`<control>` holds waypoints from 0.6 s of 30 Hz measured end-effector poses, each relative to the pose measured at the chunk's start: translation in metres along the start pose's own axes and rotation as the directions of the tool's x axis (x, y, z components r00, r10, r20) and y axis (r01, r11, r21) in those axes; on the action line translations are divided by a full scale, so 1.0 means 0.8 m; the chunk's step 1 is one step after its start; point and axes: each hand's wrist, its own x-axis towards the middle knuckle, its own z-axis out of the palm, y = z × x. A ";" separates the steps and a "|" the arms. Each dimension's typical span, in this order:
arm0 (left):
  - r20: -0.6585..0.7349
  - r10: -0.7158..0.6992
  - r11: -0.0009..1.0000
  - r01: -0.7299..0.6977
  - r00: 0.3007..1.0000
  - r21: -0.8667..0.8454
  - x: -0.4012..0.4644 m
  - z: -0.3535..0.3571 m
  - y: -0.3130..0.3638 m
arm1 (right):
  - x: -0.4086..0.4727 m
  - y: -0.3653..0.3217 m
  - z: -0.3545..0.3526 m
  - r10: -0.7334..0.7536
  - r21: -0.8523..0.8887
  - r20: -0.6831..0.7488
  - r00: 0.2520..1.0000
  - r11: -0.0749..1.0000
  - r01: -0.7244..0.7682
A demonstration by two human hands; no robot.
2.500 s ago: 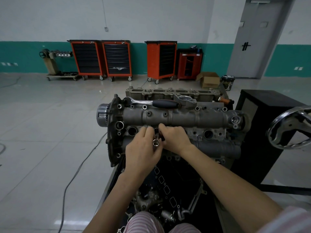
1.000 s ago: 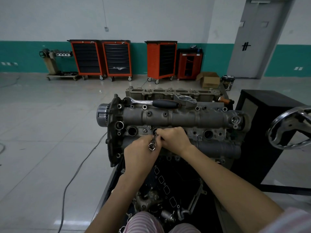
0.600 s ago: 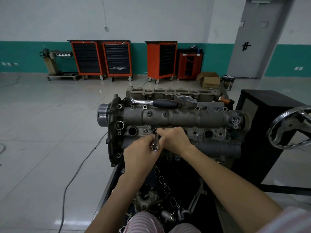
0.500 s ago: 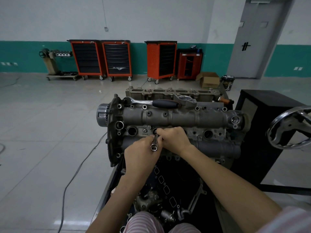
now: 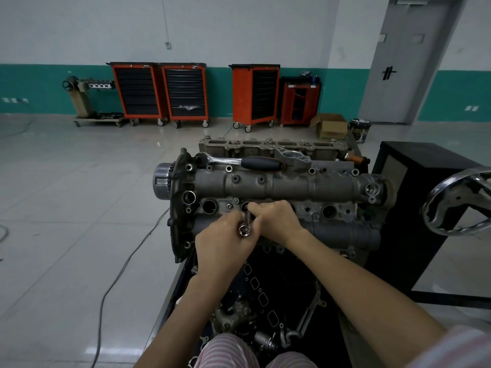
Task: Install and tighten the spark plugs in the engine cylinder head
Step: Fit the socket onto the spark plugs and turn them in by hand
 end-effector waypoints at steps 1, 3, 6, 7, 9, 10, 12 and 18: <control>-0.020 0.018 1.000 -0.018 1.000 0.011 0.000 -0.001 0.001 | 0.000 0.001 0.001 0.000 0.001 -0.023 1.000 1.000 0.000; -0.046 0.031 0.999 -0.030 0.998 0.016 -0.001 0.000 0.002 | 0.001 0.000 0.000 0.020 0.015 -0.045 0.999 1.000 -0.020; -0.032 0.011 0.999 -0.012 0.999 -0.032 0.001 0.001 0.002 | 0.002 -0.001 -0.003 0.036 0.037 -0.029 0.999 0.999 -0.035; -0.011 0.008 0.999 -0.009 1.000 -0.051 0.002 0.002 0.001 | 0.002 -0.001 -0.003 0.041 0.044 -0.015 0.999 0.998 -0.040; 0.061 0.023 0.998 -0.019 0.998 -0.055 0.005 0.003 -0.003 | 0.001 -0.001 -0.003 0.057 0.060 0.009 0.998 0.997 -0.057; 0.089 0.024 0.998 -0.019 0.996 -0.053 0.005 0.002 -0.005 | 0.001 -0.001 -0.003 0.065 0.073 0.020 0.998 0.995 -0.066; 0.110 0.003 0.999 0.003 0.994 -0.050 0.006 0.001 -0.007 | 0.001 -0.003 -0.002 0.041 0.082 0.024 0.999 0.996 -0.042; -0.004 0.026 0.999 -0.026 1.000 0.026 0.003 -0.003 0.003 | 0.001 0.000 -0.001 -0.047 0.031 -0.024 0.999 0.998 0.047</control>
